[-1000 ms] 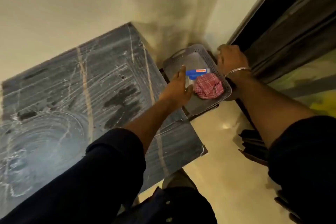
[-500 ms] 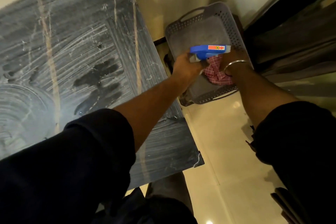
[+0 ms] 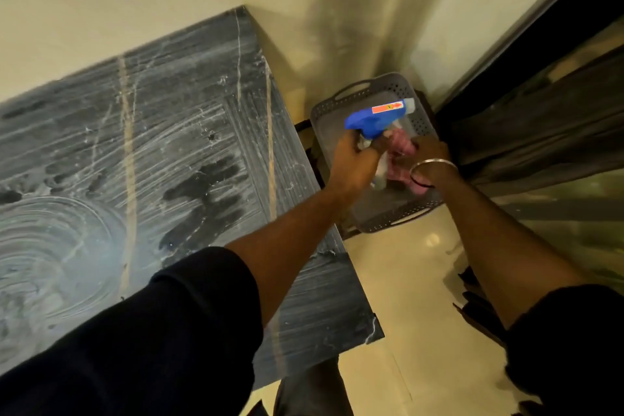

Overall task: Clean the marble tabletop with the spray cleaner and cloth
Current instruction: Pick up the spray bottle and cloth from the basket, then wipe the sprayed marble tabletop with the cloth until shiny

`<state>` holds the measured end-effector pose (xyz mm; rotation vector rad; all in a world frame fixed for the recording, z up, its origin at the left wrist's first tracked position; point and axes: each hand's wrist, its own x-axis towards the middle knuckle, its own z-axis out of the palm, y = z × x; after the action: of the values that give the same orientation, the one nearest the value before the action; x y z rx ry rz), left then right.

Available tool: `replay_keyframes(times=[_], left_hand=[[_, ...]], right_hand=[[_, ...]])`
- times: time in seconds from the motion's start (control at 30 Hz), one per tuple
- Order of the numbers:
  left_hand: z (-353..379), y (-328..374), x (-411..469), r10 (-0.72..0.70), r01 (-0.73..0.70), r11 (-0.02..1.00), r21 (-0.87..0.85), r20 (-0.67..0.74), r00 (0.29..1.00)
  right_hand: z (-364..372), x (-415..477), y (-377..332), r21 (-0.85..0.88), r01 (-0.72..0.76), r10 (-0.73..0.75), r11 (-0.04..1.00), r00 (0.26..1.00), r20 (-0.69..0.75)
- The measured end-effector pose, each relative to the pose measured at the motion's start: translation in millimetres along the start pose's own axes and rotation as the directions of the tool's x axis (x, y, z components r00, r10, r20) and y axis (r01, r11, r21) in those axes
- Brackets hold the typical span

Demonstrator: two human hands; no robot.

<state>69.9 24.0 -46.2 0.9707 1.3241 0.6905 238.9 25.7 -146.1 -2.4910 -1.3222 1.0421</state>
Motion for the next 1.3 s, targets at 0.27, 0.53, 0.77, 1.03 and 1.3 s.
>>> replay_keyframes(times=[0.27,0.53,0.77,1.03,1.3], left_hand=[[-54.6,85.3,-61.9,0.31,-0.31,0.946,-0.098,-0.008,0.951],[-173.6,133.6,-149.7,0.546,-0.545,0.838,0.023,-0.033,0.837],[-331.5,93.1,-216.9,0.564,-0.536,0.825,0.179,-0.224,0.795],[-490.0,29.7,-281.3,0.373,-0.37,0.927,0.051,-0.195,0.907],[-575.9,-0.9,-312.8,0.33,-0.324,0.943,0.07,-0.11,0.938]], right_hand=[[-87.4,-74.6,-85.2,0.764,0.048,0.025,0.644,0.996,-0.084],[-97.0,-184.4,-205.2,0.898,0.115,-0.128,0.425,0.99,-0.066],[-10.6,-291.0,-302.5,0.971,-0.24,-0.269,0.02,0.934,0.237],[115.7,-381.0,-371.8,0.925,-0.375,-0.257,0.067,0.889,0.379],[189.5,-426.3,-403.1,0.915,-0.389,-0.201,0.106,0.893,0.403]])
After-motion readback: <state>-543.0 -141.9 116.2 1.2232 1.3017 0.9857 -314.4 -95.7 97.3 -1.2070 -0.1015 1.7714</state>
